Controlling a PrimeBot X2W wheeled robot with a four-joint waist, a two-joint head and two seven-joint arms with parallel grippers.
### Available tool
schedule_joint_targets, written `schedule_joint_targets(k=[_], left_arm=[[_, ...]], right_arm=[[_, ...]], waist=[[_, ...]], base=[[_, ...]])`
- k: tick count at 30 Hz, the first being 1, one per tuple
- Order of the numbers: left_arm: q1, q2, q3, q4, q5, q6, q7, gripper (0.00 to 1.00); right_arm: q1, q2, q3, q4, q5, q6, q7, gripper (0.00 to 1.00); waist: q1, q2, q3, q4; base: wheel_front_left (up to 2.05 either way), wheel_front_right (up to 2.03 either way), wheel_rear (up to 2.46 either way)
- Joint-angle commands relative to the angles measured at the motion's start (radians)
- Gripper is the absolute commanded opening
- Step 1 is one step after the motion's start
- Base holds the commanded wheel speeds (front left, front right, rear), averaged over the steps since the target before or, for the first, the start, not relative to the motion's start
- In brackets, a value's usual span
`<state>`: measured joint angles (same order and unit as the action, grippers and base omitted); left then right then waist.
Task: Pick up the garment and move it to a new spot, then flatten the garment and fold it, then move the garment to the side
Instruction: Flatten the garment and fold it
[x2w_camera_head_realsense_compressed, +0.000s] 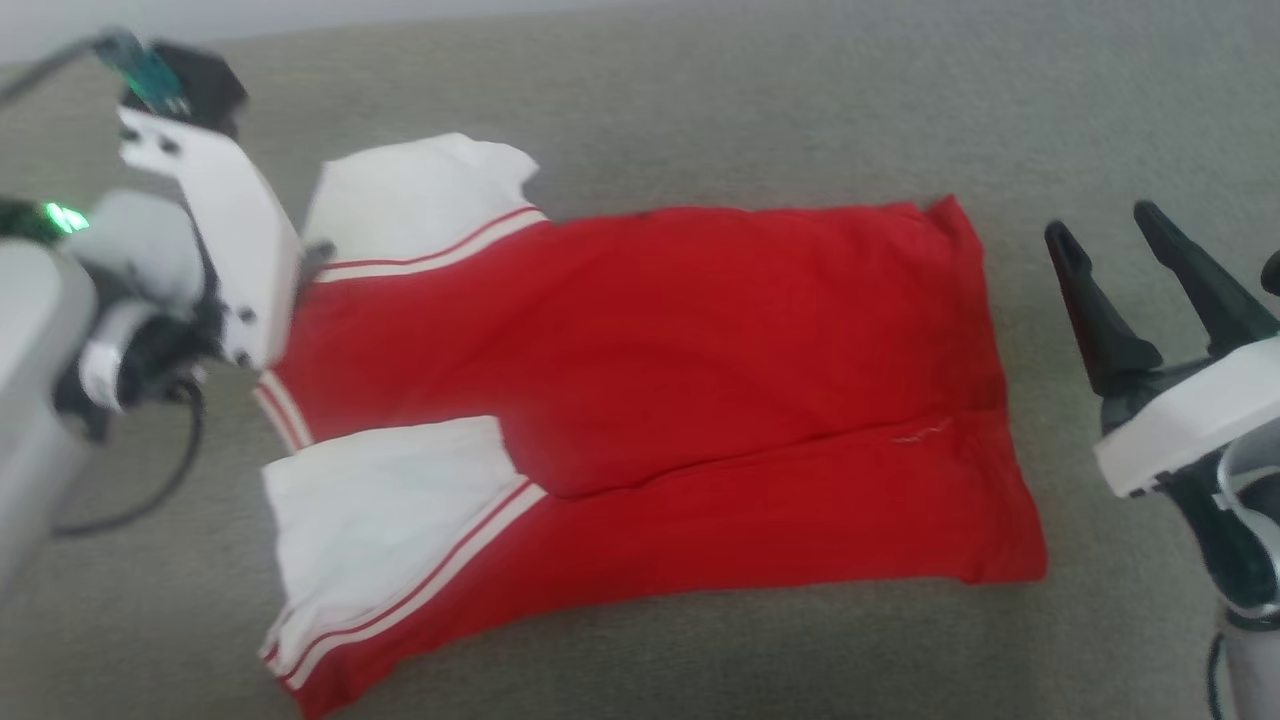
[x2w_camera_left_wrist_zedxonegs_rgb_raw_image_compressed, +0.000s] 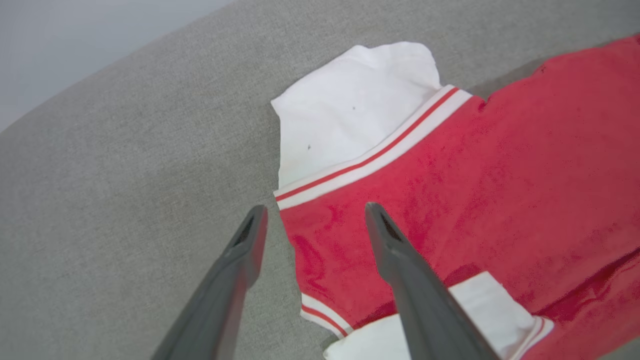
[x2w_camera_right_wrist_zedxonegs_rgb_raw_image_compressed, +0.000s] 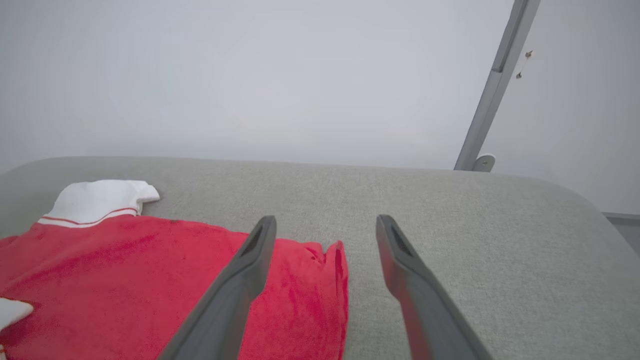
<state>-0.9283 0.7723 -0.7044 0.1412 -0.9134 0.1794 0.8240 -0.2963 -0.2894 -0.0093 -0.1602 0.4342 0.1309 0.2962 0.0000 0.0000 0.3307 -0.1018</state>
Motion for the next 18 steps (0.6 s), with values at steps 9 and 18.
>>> schedule_joint_targets(k=[9,18], left_arm=[[-0.188,-0.042,0.001,0.225,0.051,-0.1,-0.027,1.0],[-0.313,-0.081,-0.009,0.4,0.062,-0.129,0.017,1.0]], right_arm=[[-0.041,0.025,0.058,0.026,-0.004,0.0,-0.146,1.0],[-0.049,0.038,0.079,0.03,0.009,0.0,-0.191,1.0]], waist=[[0.0,0.0,0.104,-0.106],[0.0,0.0,0.167,-0.151]], base=[[0.0,0.0,0.0],[0.0,0.0,0.0]])
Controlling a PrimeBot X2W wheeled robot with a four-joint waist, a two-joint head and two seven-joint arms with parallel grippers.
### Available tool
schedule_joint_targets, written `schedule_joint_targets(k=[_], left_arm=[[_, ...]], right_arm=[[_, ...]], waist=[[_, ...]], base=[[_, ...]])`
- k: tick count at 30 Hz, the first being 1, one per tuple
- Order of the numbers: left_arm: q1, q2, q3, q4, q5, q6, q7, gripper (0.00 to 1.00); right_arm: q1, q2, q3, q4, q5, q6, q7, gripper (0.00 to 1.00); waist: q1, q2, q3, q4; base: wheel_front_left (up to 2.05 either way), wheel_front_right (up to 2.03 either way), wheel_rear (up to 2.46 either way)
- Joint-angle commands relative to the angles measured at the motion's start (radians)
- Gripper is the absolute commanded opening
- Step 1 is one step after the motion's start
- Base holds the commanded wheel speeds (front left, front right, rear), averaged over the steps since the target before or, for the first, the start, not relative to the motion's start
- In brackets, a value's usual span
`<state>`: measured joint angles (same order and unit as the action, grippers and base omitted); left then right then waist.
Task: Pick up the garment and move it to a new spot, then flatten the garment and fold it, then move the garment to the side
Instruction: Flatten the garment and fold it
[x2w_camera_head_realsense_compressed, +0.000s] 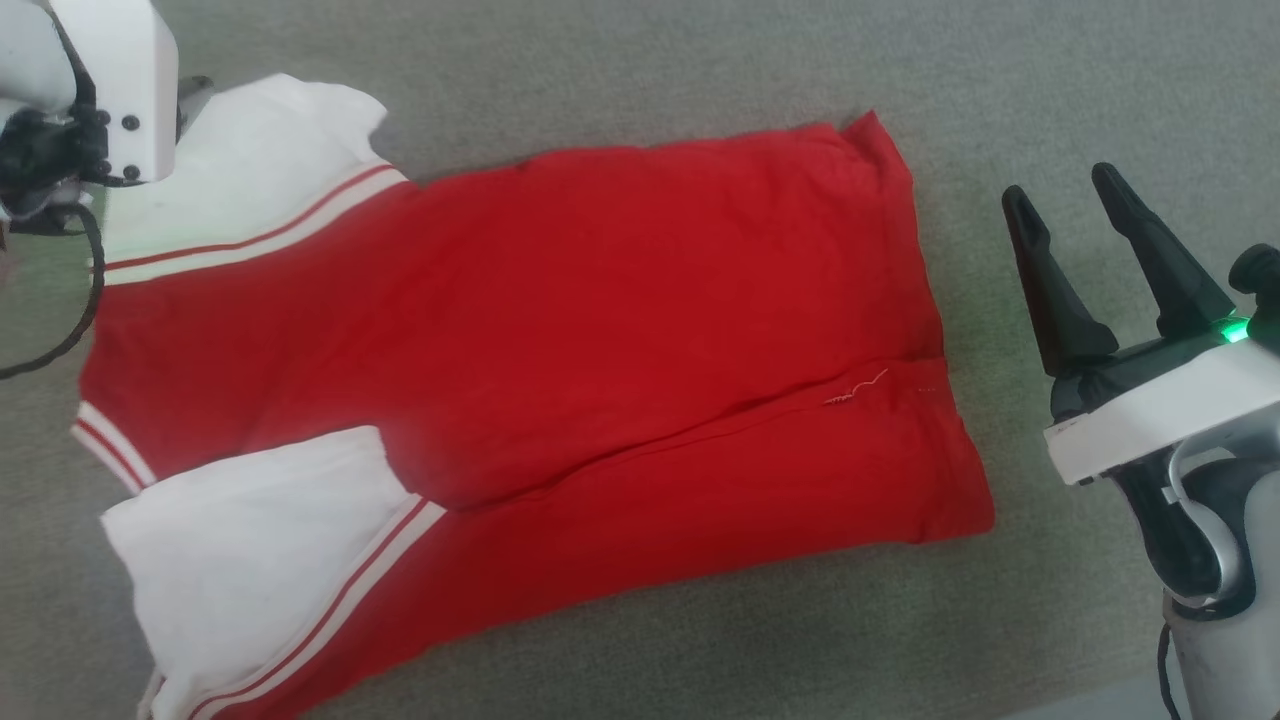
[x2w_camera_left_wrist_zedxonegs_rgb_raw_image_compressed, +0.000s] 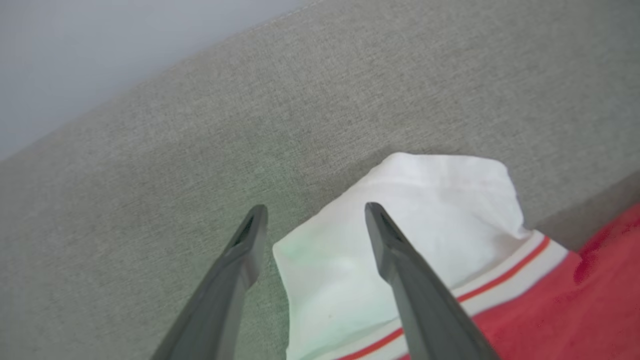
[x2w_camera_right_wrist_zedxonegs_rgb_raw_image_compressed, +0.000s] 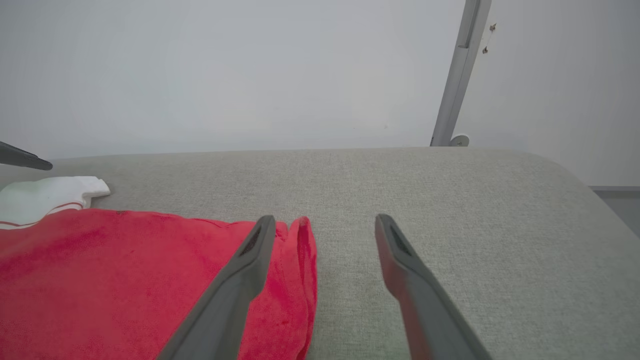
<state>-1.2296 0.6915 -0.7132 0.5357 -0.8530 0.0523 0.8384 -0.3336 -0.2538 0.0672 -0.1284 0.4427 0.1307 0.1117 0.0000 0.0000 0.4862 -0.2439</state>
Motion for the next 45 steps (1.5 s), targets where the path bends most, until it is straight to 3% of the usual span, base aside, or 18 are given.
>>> schedule_joint_targets(k=[1,9,15,17,18,19,24,27,37,45], left_arm=[[-0.021,-0.006,0.0,0.02,-0.003,0.001,0.012,1.0],[-0.059,-0.045,-0.021,0.09,-0.019,0.032,0.12,1.0],[-0.059,-0.06,-0.029,0.117,-0.011,0.037,0.109,1.0],[-0.045,-0.07,-0.027,0.143,-0.019,0.043,0.104,0.71],[-0.041,-0.074,-0.027,0.156,-0.024,0.042,0.099,0.3],[-0.037,-0.08,-0.021,0.172,-0.034,0.047,0.095,0.0],[-0.035,-0.094,-0.019,0.22,-0.047,0.026,0.078,0.0],[-0.041,-0.12,-0.026,0.245,-0.05,0.016,0.071,0.0],[-0.081,-0.178,-0.037,0.288,-0.045,-0.02,0.033,0.0],[-0.104,-0.203,-0.041,0.318,-0.048,-0.042,0.01,0.0]], right_arm=[[-0.012,0.002,0.004,-0.002,0.0,0.0,-0.008,1.0],[-0.018,0.007,0.001,0.0,0.006,0.0,0.0,1.0],[-0.03,0.019,0.002,-0.001,0.018,0.0,0.017,1.0],[-0.037,0.019,0.005,0.001,0.02,0.0,0.029,1.0],[-0.038,0.022,0.009,0.001,0.027,0.0,0.033,1.0],[-0.038,0.025,0.015,0.004,0.033,0.0,0.047,1.0],[-0.069,0.015,0.035,0.007,0.06,0.0,0.128,1.0],[-0.124,0.008,0.042,0.036,0.064,0.0,0.239,1.0],[-0.331,-0.013,0.079,0.257,0.061,0.0,0.46,1.0],[-0.454,0.017,0.113,0.42,0.099,0.0,0.604,1.0]], waist=[[0.0,0.0,0.016,-0.012],[0.0,0.0,0.035,-0.011],[0.0,0.0,0.05,-0.015],[0.0,0.0,0.053,-0.017],[0.0,0.0,0.053,-0.017],[0.0,0.0,0.054,-0.018],[0.0,0.0,0.051,-0.015],[0.0,0.0,0.049,0.001],[0.0,0.0,0.061,0.045],[0.0,0.0,0.07,0.065]], base=[[0.0,0.0,0.0],[0.0,0.0,0.0],[0.0,0.0,0.0],[0.0,0.0,0.0],[0.0,0.0,0.0],[0.0,0.0,0.0],[0.0,0.0,0.0],[0.0,0.0,0.0],[0.0,0.0,0.0],[0.0,0.0,0.0]])
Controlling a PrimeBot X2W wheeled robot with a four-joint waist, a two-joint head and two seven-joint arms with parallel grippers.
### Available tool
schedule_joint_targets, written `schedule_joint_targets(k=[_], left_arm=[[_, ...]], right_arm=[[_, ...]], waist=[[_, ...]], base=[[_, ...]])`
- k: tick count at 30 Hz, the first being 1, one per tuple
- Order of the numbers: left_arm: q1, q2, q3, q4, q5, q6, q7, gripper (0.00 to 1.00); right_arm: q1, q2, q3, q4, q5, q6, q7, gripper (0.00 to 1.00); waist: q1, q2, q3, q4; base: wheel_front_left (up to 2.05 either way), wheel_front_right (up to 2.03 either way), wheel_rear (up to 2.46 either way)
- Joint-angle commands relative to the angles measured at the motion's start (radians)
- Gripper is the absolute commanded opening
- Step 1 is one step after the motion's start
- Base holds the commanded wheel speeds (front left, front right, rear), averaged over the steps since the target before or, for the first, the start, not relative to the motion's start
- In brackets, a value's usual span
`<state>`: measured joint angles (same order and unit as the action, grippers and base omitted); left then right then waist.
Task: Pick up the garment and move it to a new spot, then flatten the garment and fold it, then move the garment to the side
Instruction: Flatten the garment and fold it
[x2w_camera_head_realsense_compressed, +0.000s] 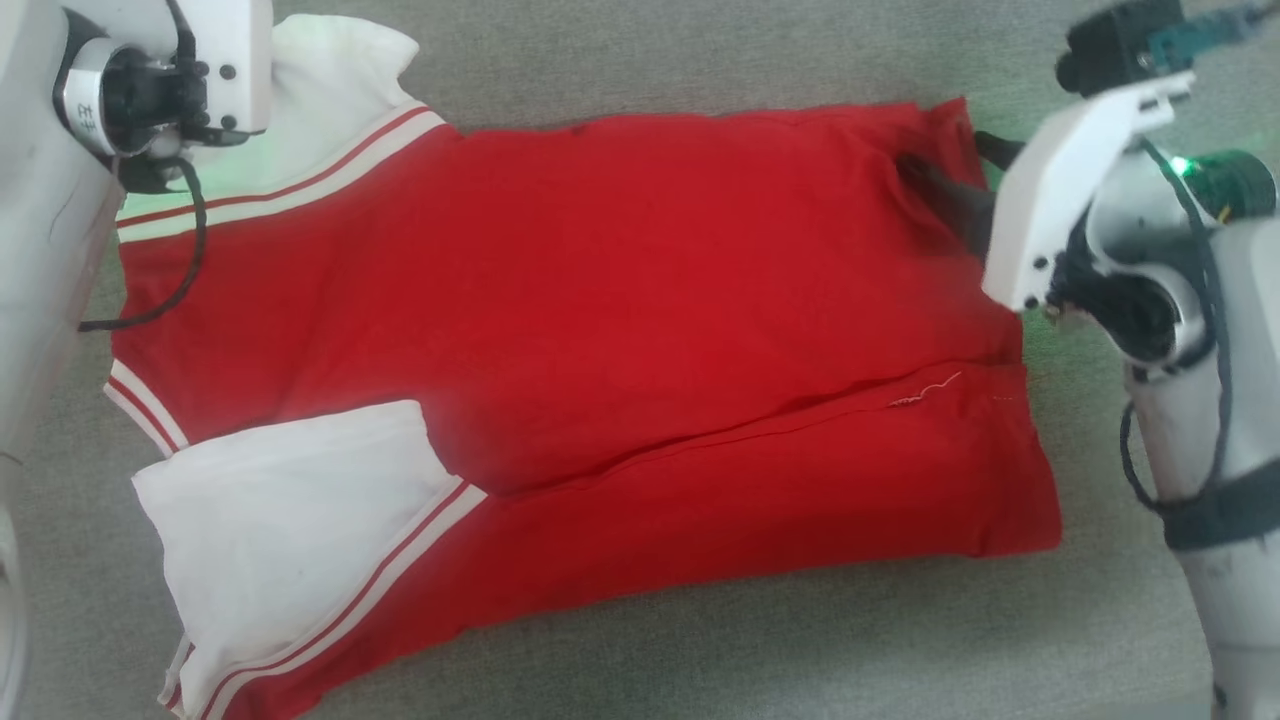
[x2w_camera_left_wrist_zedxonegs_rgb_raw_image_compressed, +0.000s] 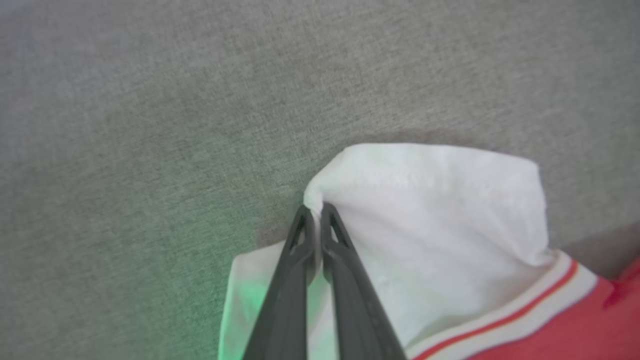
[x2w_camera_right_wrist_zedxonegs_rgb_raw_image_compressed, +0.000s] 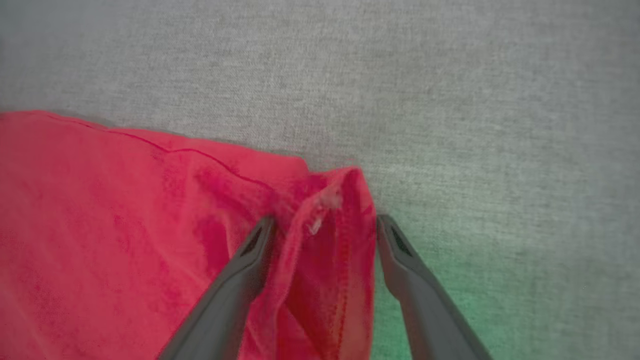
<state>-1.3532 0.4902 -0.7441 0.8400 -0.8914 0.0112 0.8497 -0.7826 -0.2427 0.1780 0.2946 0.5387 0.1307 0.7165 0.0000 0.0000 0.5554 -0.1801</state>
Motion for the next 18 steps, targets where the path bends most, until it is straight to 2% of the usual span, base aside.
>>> schedule_joint_targets(k=[1,2,3,4,10,18], left_arm=[[0.017,-0.005,-0.011,0.019,-0.01,-0.004,-0.003,0.0],[0.013,-0.009,-0.013,0.023,-0.008,-0.006,-0.006,0.0],[0.01,-0.012,-0.015,0.029,-0.007,-0.01,-0.009,0.0],[0.007,-0.015,-0.015,0.034,-0.007,-0.013,-0.012,0.0],[-0.017,-0.035,-0.016,0.056,-0.001,-0.038,-0.055,0.0],[-0.051,-0.047,-0.026,0.044,0.002,-0.066,-0.052,0.0]], right_arm=[[-0.016,0.007,0.007,0.018,0.005,0.0,0.016,1.0],[-0.026,0.008,0.014,0.038,0.003,0.0,0.031,1.0],[-0.036,0.008,0.023,0.057,0.0,0.0,0.044,0.72],[-0.045,0.01,0.031,0.073,0.0,0.0,0.054,0.0],[-0.074,0.012,0.049,0.105,0.012,0.0,0.045,0.0],[-0.033,-0.054,0.061,0.042,0.026,0.0,-0.003,0.0]], waist=[[0.0,0.0,0.003,0.003],[0.0,0.0,0.005,0.005],[0.0,0.0,0.006,0.007],[0.0,0.0,0.008,0.01],[0.0,0.0,0.002,0.029],[0.0,0.0,-0.058,0.071]], base=[[0.0,0.0,0.0],[0.0,0.0,0.0],[0.0,0.0,0.0],[0.0,0.0,0.0],[0.0,0.0,0.0],[0.0,0.0,0.0]])
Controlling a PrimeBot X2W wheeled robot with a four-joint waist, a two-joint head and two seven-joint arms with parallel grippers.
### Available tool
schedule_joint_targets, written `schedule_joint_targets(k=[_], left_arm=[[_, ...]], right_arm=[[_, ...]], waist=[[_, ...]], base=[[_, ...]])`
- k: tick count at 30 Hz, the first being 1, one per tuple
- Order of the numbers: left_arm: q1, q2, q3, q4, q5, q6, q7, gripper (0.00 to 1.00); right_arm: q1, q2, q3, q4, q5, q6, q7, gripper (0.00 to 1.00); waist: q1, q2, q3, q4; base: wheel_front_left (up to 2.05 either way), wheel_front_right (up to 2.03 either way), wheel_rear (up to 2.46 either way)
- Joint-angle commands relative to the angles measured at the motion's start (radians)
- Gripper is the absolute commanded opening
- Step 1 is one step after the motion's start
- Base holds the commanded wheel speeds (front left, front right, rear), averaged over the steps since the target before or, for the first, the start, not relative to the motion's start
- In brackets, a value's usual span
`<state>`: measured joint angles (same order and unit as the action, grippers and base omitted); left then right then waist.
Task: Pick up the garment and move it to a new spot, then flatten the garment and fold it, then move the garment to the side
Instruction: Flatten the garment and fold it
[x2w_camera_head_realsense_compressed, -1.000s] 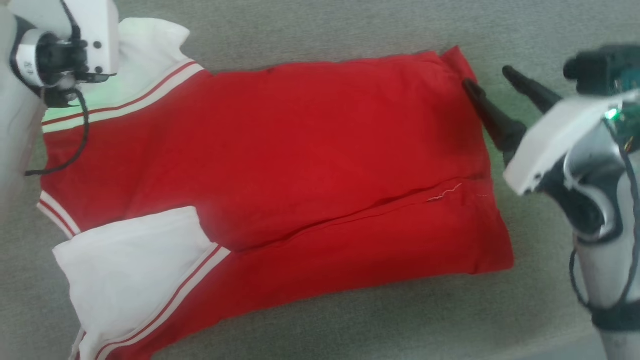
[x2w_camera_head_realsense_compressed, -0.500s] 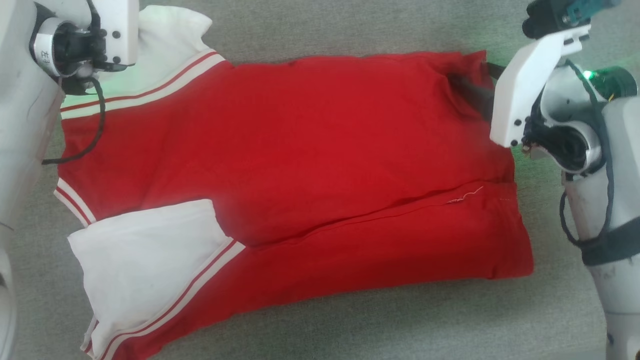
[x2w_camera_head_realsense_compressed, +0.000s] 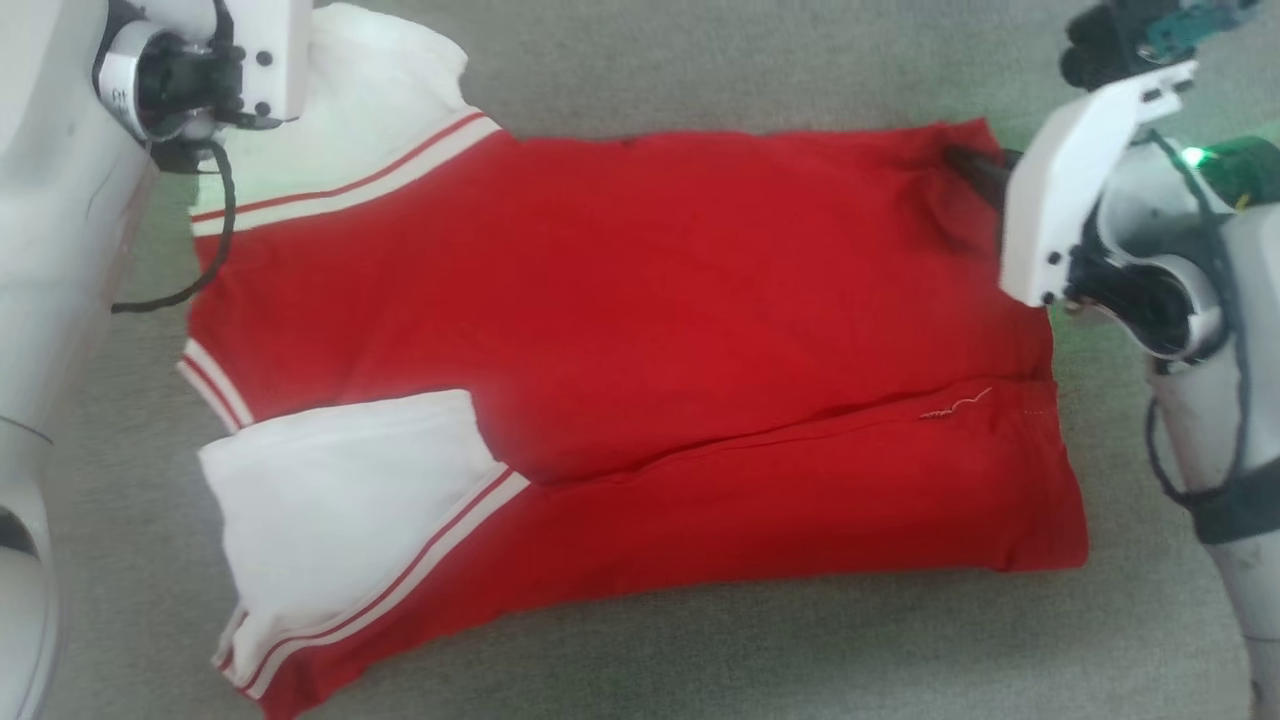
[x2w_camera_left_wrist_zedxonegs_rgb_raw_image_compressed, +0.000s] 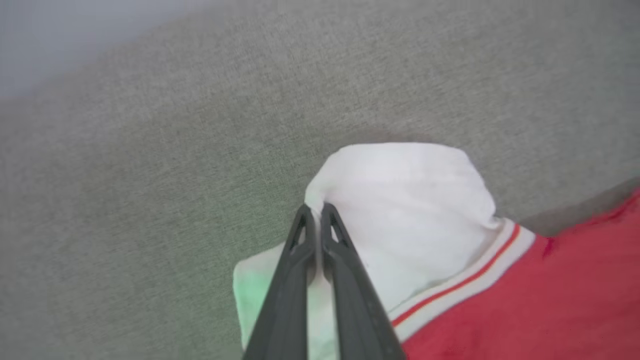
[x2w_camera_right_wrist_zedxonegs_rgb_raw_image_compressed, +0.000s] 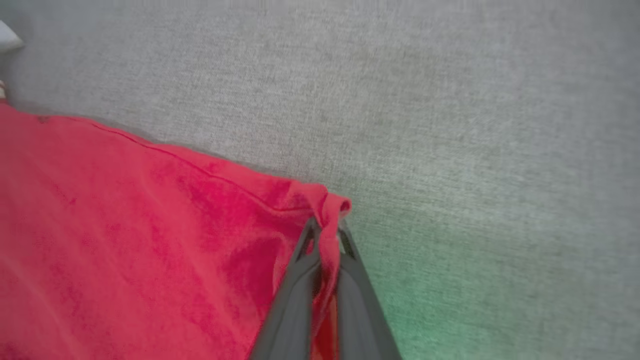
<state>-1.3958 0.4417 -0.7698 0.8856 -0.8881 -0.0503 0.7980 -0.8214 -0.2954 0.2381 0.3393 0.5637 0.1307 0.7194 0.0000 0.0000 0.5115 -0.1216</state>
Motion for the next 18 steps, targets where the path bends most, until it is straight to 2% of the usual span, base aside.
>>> schedule_joint_targets(k=[1,5,11,18], left_arm=[[-0.009,0.001,-0.004,-0.006,0.002,-0.006,0.006,0.0],[-0.001,-0.001,-0.015,-0.041,0.0,0.0,0.033,0.0],[0.051,0.024,-0.043,-0.155,0.008,0.038,0.103,0.0],[0.176,0.093,-0.069,-0.421,-0.009,0.143,0.207,0.0]], right_arm=[[0.015,-0.011,0.002,-0.012,0.002,0.0,-0.009,0.0],[0.052,-0.046,0.001,-0.059,0.014,0.0,-0.015,0.0],[0.12,-0.101,0.007,-0.149,0.028,0.0,0.005,0.0],[0.24,-0.165,-0.019,-0.266,0.046,0.0,0.05,0.0]], waist=[[0.0,0.0,-0.023,0.019],[0.0,0.0,-0.064,0.048],[0.0,0.0,-0.123,0.085],[0.0,0.0,-0.168,0.124]], base=[[0.0,0.0,0.0],[0.0,0.0,0.0],[0.0,0.0,0.0],[0.0,0.0,0.0]])
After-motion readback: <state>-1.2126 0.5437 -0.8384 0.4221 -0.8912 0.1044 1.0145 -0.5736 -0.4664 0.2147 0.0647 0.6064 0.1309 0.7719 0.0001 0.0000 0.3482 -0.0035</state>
